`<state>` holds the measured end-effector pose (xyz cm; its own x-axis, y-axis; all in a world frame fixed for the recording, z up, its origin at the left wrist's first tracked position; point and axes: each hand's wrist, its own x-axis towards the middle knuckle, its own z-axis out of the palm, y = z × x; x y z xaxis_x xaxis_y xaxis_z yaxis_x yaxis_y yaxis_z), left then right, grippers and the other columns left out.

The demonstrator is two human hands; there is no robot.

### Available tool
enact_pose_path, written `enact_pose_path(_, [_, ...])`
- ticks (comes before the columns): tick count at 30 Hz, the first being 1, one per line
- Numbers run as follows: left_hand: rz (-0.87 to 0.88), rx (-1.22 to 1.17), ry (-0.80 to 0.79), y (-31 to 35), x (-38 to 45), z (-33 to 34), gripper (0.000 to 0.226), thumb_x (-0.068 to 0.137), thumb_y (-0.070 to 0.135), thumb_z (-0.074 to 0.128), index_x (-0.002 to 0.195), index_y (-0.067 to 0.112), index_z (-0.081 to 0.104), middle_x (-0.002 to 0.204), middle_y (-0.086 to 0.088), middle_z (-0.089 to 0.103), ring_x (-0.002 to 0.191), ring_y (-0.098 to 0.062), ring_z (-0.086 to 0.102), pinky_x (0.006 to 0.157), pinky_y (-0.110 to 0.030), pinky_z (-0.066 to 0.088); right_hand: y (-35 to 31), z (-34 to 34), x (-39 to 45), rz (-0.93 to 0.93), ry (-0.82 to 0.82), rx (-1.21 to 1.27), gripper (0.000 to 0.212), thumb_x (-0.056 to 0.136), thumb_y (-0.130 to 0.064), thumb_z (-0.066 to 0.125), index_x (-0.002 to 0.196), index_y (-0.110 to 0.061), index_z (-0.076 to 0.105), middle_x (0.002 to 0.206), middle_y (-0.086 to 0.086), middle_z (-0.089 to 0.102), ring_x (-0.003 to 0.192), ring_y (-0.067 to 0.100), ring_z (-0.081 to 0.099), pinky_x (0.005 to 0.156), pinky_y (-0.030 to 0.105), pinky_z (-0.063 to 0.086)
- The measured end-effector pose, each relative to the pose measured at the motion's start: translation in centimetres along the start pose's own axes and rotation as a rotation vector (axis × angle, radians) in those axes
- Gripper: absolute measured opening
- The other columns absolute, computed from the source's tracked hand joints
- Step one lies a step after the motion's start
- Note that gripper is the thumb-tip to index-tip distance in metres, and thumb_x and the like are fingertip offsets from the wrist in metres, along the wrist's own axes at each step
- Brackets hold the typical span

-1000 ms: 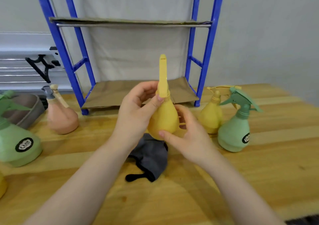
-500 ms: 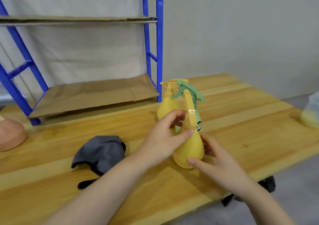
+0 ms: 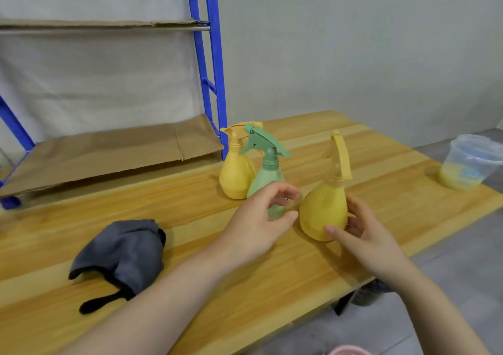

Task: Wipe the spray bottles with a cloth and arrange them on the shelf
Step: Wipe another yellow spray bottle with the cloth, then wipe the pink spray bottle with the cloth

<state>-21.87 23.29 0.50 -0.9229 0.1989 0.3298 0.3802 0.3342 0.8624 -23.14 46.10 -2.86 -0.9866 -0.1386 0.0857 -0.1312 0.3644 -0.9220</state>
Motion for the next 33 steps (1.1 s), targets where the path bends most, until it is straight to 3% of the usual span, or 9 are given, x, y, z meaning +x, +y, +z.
enact_pose_path(7, [-0.045, 0.053, -0.002, -0.6, 0.5, 0.0, 0.026, 0.089, 0.015, 0.067, 0.108, 0.031, 0.06, 0.111, 0.018, 0.064, 0.108, 0.002, 0.057, 0.094, -0.015, 0.042, 0.6, 1.1, 3.4, -0.044, 0.051, -0.037, 0.067, 0.087, -0.025, 0.071, 0.14, -0.032, 0.032, 0.133, -0.015, 0.048, 0.117, -0.001, 0.053, 0.091, 0.016, 0.046])
enact_pose_path(11, [-0.075, 0.08, -0.018, -1.1, 0.4, -0.3, 0.026, 0.089, 0.015, 0.066, 0.111, 0.029, 0.061, 0.114, 0.017, 0.064, 0.11, 0.003, 0.055, 0.093, -0.009, 0.038, 0.5, 1.9, 4.0, -0.031, 0.1, -0.13, 0.076, 0.087, -0.035, 0.07, 0.148, -0.029, 0.026, 0.137, -0.014, 0.043, 0.126, 0.011, 0.047, 0.105, 0.035, 0.043])
enact_pose_path(13, [-0.082, 0.088, -0.019, -1.3, 0.1, -0.6, 0.026, 0.089, 0.014, 0.066, 0.112, 0.027, 0.062, 0.115, 0.017, 0.064, 0.11, 0.001, 0.055, 0.092, -0.007, 0.037, 0.3, 2.1, 3.3, -0.044, 0.177, -0.161, 0.078, 0.087, -0.036, 0.07, 0.15, -0.025, 0.025, 0.143, -0.01, 0.042, 0.132, 0.012, 0.042, 0.109, 0.037, 0.04])
enact_pose_path(15, [-0.087, 0.091, -0.013, -1.4, -0.2, -1.2, 0.025, 0.089, 0.014, 0.065, 0.11, 0.027, 0.063, 0.114, 0.017, 0.064, 0.11, 0.0, 0.055, 0.089, -0.005, 0.035, -0.6, 2.4, 2.0, -0.118, 0.308, -0.2, 0.066, 0.089, -0.032, 0.068, 0.145, -0.023, 0.034, 0.139, -0.005, 0.047, 0.128, 0.012, 0.045, 0.105, 0.034, 0.04])
enact_pose_path(17, [-0.085, 0.092, 0.0, -1.4, -0.6, -1.8, 0.023, 0.089, 0.013, 0.065, 0.108, 0.027, 0.063, 0.112, 0.016, 0.064, 0.108, -0.001, 0.055, 0.087, -0.004, 0.034, -1.8, 2.7, 0.6, -0.256, 0.414, -0.214, 0.044, 0.091, -0.024, 0.064, 0.131, -0.024, 0.045, 0.122, -0.005, 0.053, 0.113, 0.007, 0.05, 0.097, 0.027, 0.042])
enact_pose_path(19, [-0.086, 0.095, 0.02, -1.4, -1.2, -2.6, 0.022, 0.09, 0.012, 0.064, 0.108, 0.024, 0.064, 0.111, 0.015, 0.065, 0.107, -0.001, 0.056, 0.087, -0.003, 0.034, -3.1, 3.4, -0.6, -0.351, 0.435, -0.208, 0.029, 0.091, -0.016, 0.061, 0.117, -0.025, 0.051, 0.108, -0.006, 0.056, 0.101, -0.001, 0.051, 0.088, 0.018, 0.042])
enact_pose_path(23, [-0.107, 0.109, 0.058, -1.9, -3.0, -4.9, 0.02, 0.091, 0.015, 0.063, 0.106, 0.028, 0.064, 0.11, 0.018, 0.066, 0.108, 0.002, 0.056, 0.089, -0.006, 0.036, -5.7, 6.7, -1.6, -0.462, 0.325, -0.169, 0.017, 0.092, -0.014, 0.057, 0.103, -0.026, 0.055, 0.098, -0.015, 0.057, 0.093, -0.002, 0.052, 0.078, 0.007, 0.037])
enact_pose_path(29, [-0.128, 0.181, 0.2, -2.1, -6.8, -10.7, 0.018, 0.091, 0.015, 0.062, 0.103, 0.028, 0.065, 0.106, 0.019, 0.066, 0.107, 0.003, 0.056, 0.085, -0.004, 0.035, -9.2, 15.2, -1.2, -0.592, 0.059, -0.135, 0.016, 0.089, -0.012, 0.056, 0.099, -0.024, 0.058, 0.093, -0.013, 0.06, 0.085, 0.008, 0.056, 0.076, 0.017, 0.043])
enact_pose_path(33, [-0.163, 0.216, 0.324, -2.9, -10.1, -15.1, 0.022, 0.091, 0.013, 0.061, 0.1, 0.033, 0.063, 0.107, 0.017, 0.065, 0.106, 0.001, 0.057, 0.091, -0.017, 0.043, -11.0, 20.8, -0.7, -0.565, -0.127, -0.158, 0.026, 0.09, -0.002, 0.055, 0.095, -0.028, 0.057, 0.09, -0.016, 0.06, 0.083, 0.0, 0.055, 0.072, 0.009, 0.039])
